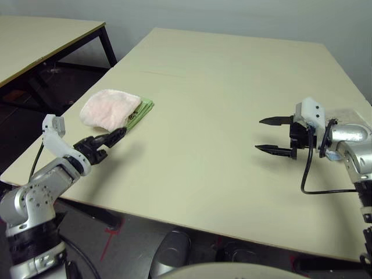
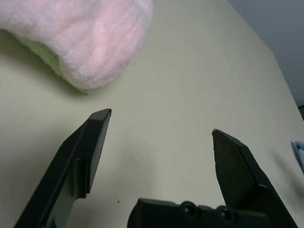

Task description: Fold the towel and set it aside.

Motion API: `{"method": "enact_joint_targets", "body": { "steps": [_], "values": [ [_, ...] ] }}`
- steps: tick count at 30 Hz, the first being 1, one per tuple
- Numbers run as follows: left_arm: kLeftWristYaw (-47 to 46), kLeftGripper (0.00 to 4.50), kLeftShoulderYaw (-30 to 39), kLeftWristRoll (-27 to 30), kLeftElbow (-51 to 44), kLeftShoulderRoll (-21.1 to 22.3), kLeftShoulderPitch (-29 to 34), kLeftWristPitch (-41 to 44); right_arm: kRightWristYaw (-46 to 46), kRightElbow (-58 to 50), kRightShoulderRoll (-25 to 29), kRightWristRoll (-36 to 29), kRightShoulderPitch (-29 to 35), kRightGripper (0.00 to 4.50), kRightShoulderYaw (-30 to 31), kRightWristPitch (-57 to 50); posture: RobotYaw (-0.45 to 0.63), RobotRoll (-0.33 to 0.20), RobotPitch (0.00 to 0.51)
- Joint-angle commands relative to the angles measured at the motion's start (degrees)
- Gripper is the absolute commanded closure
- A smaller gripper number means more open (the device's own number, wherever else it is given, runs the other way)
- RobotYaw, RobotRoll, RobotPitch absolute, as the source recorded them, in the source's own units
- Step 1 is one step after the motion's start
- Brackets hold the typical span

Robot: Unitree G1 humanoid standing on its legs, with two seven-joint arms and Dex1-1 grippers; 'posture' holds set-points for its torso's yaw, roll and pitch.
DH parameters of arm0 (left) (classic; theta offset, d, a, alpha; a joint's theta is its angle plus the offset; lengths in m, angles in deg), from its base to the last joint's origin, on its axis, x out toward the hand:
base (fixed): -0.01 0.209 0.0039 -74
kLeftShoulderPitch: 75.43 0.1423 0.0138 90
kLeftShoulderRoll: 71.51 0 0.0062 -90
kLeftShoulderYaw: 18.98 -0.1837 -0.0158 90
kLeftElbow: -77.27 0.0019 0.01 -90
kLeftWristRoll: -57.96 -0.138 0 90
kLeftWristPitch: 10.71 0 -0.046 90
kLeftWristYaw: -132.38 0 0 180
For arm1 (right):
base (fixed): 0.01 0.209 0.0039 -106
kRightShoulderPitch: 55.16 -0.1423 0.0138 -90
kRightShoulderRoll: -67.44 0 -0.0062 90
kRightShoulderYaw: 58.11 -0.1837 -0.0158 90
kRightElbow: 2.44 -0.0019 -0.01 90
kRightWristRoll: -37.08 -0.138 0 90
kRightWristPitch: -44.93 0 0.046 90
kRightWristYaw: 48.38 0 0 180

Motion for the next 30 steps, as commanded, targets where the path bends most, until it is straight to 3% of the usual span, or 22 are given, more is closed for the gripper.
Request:
{"method": "enact_joint_targets", "body": {
  "steps": [1,6,11,16,22,26,30],
  "values": [
    [-1.5,0.02,-2.5,-4.8,-2.2,-2.0,0.3,-7.2,7.4,4.6,-2.6,-0.4,0.9,0.0,-4.2,0.5,0.26,0.0,0.066],
    [-3.8,0.02,-8.1,-17.2,0.8,-6.9,0.8,-24.3,26.6,8.1,-10.2,0.1,2.5,0.0,-12.4,4.3,0.23,0.0,0.071],
    [-4.2,0.02,-12.0,-27.6,8.9,-9.7,0.1,-41.3,43.9,2.3,-17.5,3.4,7.8,0.0,-17.4,11.0,0.19,0.0,0.067],
    [-3.8,0.02,-11.5,-31.7,20.2,-9.8,-1.8,-52.2,55.2,-8.9,-21.8,7.4,16.4,0.0,-19.0,12.3,0.09,0.0,0.055],
    [-1.7,0.02,-10.1,-32.8,32.9,-7.0,-5.4,-60.8,61.8,-19.3,-26.0,7.2,25.3,0.0,-20.7,9.8,-0.01,0.0,0.044],
    [-1.3,0.02,-8.6,-32.2,37.8,-5.3,-6.9,-63.4,61.4,-20.0,-25.8,6.5,25.7,0.0,-19.3,7.8,-0.02,0.0,0.046],
    [-3.3,0.02,-7.4,-33.6,38.2,-3.9,-6.1,-65.2,60.2,-17.9,-24.7,5.6,21.0,0.0,-18.1,5.2,0.01,0.0,0.061]
  ]
}}
